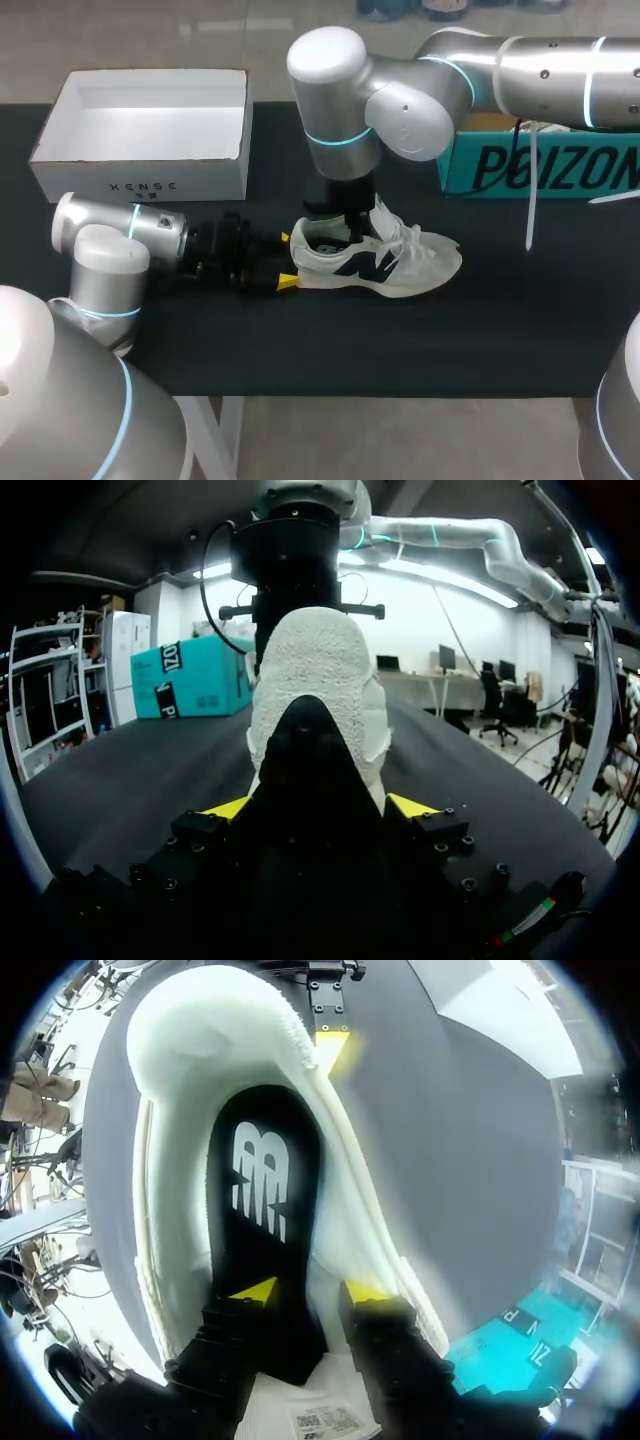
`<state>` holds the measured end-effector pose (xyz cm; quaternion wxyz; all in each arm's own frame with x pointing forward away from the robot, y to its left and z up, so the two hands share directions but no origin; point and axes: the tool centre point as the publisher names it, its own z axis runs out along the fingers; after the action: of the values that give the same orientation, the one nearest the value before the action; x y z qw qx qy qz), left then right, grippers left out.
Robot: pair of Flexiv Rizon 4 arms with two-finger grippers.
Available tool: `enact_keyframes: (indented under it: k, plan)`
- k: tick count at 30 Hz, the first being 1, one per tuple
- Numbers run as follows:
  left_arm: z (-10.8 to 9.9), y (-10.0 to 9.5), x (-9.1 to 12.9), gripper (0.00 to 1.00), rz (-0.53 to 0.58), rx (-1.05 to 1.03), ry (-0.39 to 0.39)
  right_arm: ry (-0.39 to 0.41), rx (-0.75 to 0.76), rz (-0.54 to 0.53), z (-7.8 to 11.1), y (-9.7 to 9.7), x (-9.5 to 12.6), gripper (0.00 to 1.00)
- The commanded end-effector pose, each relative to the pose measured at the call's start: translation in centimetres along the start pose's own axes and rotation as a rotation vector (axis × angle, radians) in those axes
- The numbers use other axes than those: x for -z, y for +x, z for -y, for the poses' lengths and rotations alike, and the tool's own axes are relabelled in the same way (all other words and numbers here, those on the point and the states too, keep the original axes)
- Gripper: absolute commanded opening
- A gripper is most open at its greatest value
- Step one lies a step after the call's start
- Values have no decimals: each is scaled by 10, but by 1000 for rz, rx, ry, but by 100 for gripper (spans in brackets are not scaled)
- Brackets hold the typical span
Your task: Take the shoe out of the shoebox, open the shoe tongue, remove and reinsert the insole, then place the shoe into the shoebox
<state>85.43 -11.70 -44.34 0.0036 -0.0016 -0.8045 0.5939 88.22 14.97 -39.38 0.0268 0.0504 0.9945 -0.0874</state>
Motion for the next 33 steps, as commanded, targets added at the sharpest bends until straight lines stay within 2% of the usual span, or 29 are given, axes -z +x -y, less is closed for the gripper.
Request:
enact_keyframes:
  k: [1, 12, 13, 14, 16, 22, 33]
  plan:
    - [-4, 0, -4, 0, -1, -3, 1, 2, 3, -10, -6, -1, -8, 41]
    - [-4, 0, -4, 0, -1, -3, 1, 6, 32, -78, -20, 20, -43, 46]
    - [-4, 0, -4, 0, -1, -3, 1, 6, 34, -84, -20, 22, -46, 44]
    - [-4, 0, -4, 0, -1, -3, 1, 7, 35, -92, -20, 24, -48, 36]
    - [-4, 0, -4, 0, -1, -3, 1, 5, 37, -104, -18, 28, -50, 0]
    - [-4, 0, -4, 0, -1, -3, 1, 12, 33, -128, -14, 33, -48, 0]
    - [-4, 0, -4, 0, -1, -3, 1, 12, 58, -143, -15, 32, -29, 0]
